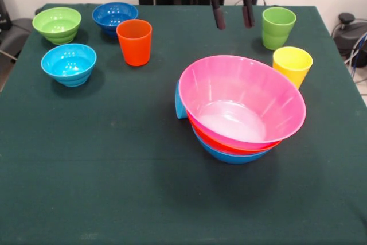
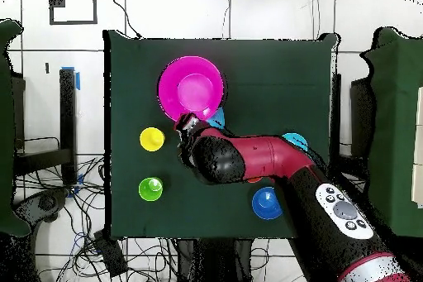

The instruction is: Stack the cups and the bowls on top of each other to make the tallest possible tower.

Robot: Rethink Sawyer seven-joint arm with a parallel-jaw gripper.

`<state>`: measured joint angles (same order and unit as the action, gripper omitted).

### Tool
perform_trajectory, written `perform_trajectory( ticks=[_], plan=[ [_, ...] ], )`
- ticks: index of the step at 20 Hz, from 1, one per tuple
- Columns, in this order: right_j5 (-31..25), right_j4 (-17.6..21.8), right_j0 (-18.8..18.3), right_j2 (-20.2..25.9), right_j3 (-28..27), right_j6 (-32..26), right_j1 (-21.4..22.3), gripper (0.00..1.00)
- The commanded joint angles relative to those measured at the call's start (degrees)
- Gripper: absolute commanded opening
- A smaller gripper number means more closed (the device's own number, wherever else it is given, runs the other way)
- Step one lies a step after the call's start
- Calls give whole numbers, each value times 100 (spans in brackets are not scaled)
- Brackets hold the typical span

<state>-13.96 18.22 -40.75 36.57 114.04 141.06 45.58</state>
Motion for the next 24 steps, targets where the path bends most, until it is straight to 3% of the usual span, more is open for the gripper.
perform_trajectory(
  ticks=[1, 4, 8, 12, 17, 20, 24],
  plan=[
    [374, -330, -42, 502, 624, 498, -305, 100],
    [168, -362, -165, 586, 629, 236, -305, 100],
    [-1744, 489, -315, 435, -375, -1890, -78, 100],
    [-2626, 936, -709, 607, -953, -2896, -278, 100],
    [-2978, 1612, -806, 598, -1418, -3308, -240, 100],
    [-3023, 1983, -687, 509, -1600, -3289, -181, 100],
    [-2973, 2196, -472, 360, -1717, -3003, -189, 100]
  ],
)
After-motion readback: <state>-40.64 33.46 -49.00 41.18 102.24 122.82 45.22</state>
